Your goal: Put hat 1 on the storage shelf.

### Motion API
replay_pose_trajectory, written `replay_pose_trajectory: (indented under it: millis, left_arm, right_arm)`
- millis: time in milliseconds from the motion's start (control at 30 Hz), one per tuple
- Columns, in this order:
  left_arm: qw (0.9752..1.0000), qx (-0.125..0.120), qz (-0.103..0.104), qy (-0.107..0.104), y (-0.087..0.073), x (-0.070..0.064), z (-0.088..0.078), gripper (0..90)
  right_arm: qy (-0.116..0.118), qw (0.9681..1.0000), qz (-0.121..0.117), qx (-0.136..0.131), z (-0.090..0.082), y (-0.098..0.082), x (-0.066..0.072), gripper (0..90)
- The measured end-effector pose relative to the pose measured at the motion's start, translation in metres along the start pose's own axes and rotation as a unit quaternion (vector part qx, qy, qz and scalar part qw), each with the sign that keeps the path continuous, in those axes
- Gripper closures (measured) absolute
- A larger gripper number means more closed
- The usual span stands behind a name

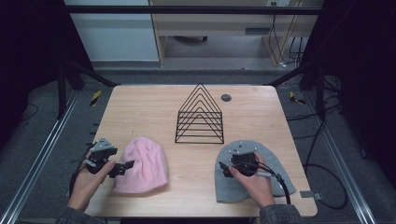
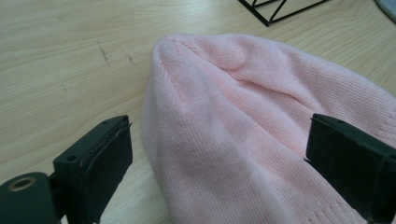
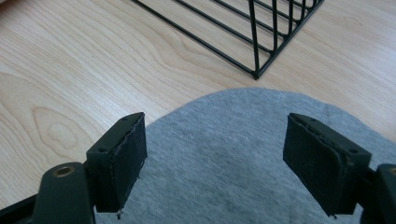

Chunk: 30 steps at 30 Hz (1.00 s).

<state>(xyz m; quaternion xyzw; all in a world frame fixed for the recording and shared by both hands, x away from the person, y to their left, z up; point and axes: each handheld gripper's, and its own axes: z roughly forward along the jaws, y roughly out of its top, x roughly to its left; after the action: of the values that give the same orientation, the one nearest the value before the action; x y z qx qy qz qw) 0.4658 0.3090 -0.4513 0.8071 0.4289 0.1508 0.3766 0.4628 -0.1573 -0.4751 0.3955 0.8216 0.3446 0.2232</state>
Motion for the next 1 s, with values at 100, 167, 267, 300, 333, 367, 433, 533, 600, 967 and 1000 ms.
replay_pose_trajectory:
  millis: [100,167,267,300,333,367,433,533,600,967,1000]
  left_arm:
    - [0.9998,0.005,0.014,-0.012,0.007,-0.004,0.000,9.7]
    - [0.9997,0.006,0.019,-0.012,0.012,-0.003,-0.001,9.7]
    - [0.9996,0.003,0.024,-0.017,0.033,0.001,-0.002,10.8]
    - [0.9994,0.005,0.031,-0.014,0.040,0.004,-0.001,10.8]
    - [0.9994,0.011,0.032,-0.012,0.047,0.007,0.000,10.8]
    - [0.9994,0.011,0.030,-0.008,0.060,0.015,0.005,11.3]
    - [0.9996,0.011,0.025,0.000,0.069,0.022,0.012,14.3]
    - [0.9995,0.026,0.015,0.010,0.078,0.032,0.026,19.1]
    - [0.9993,0.032,0.016,0.013,0.079,0.034,0.031,22.9]
    - [0.9970,0.076,0.015,0.009,0.068,0.038,0.073,37.4]
    - [0.9969,0.077,0.015,0.008,0.068,0.038,0.073,37.4]
  right_arm:
    - [0.002,0.9998,0.018,-0.002,-0.003,-0.004,-0.005,22.2]
    - [0.005,0.9997,0.022,-0.001,-0.004,-0.004,-0.006,22.2]
    - [0.001,0.9995,0.032,-0.003,-0.005,-0.004,-0.008,23.0]
    - [0.001,0.9995,0.032,-0.003,-0.005,-0.004,-0.008,23.0]
    - [0.000,0.9995,0.031,-0.005,-0.005,-0.004,-0.009,22.9]
    - [-0.001,0.9994,0.033,-0.005,-0.006,-0.004,-0.009,22.0]
    - [-0.003,0.9993,0.037,-0.003,-0.006,-0.003,-0.009,21.1]
    - [0.000,0.9992,0.040,0.001,-0.006,-0.003,-0.010,19.4]
    - [0.001,0.9992,0.041,0.001,-0.005,-0.003,-0.010,19.5]
    - [0.006,0.9992,0.039,0.001,-0.005,-0.003,-0.009,21.1]
    - [0.007,0.9992,0.039,0.002,-0.005,-0.003,-0.009,21.1]
